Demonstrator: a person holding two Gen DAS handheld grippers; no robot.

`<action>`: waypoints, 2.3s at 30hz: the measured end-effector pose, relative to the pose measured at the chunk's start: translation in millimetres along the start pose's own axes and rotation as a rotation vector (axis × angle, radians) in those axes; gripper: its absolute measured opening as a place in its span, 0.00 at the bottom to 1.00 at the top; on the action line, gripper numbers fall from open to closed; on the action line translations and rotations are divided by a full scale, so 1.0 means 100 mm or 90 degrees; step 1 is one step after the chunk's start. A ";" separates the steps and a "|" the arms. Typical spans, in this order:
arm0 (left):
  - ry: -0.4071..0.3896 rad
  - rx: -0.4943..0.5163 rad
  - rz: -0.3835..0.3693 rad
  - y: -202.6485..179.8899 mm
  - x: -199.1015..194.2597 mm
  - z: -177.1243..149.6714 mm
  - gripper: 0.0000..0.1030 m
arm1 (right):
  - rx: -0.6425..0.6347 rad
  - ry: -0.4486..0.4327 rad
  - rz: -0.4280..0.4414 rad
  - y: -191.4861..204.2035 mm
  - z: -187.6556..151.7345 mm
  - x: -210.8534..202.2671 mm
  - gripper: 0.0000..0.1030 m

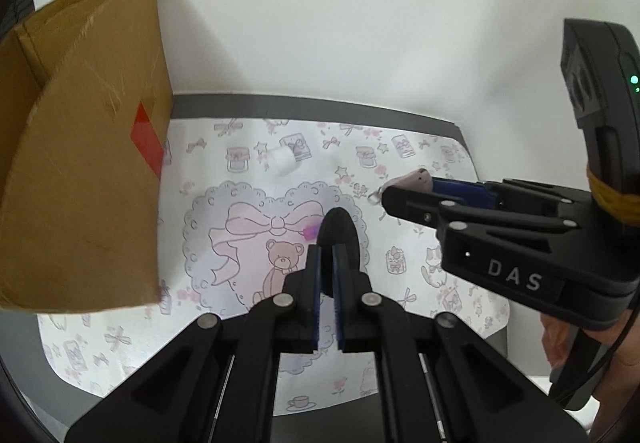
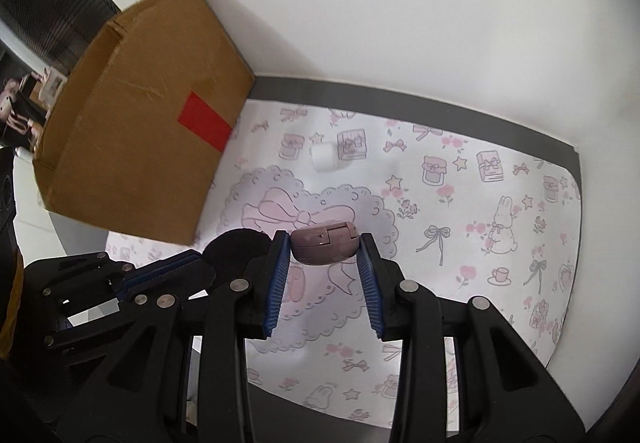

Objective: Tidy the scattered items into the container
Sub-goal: 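Lift the black puff and pink heart keychain and carry both over the box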

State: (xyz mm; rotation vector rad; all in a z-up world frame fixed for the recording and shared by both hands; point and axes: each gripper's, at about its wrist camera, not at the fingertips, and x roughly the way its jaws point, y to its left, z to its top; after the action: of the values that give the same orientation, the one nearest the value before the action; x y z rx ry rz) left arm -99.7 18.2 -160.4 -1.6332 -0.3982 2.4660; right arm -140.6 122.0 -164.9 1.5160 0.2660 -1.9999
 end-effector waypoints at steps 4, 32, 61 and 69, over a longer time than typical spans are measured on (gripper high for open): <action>-0.014 0.023 -0.008 0.03 -0.16 0.03 0.05 | 0.013 -0.021 -0.012 0.12 -0.01 -0.16 0.35; -0.093 0.115 -0.044 0.29 -0.95 0.20 0.05 | 0.047 -0.139 -0.074 0.75 0.04 -0.97 0.35; -0.173 0.074 -0.036 0.94 -1.54 0.30 0.05 | 0.011 -0.177 -0.037 1.54 0.37 -1.01 0.35; -0.204 0.053 -0.011 1.28 -1.76 0.37 0.05 | -0.024 -0.191 -0.014 1.89 0.53 -1.01 0.35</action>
State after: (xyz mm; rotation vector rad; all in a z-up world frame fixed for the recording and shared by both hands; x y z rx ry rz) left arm -62.4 -156.6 -30.7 -1.2001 -0.3407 2.6946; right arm -58.7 -20.5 -16.9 1.1742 0.1955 -2.1920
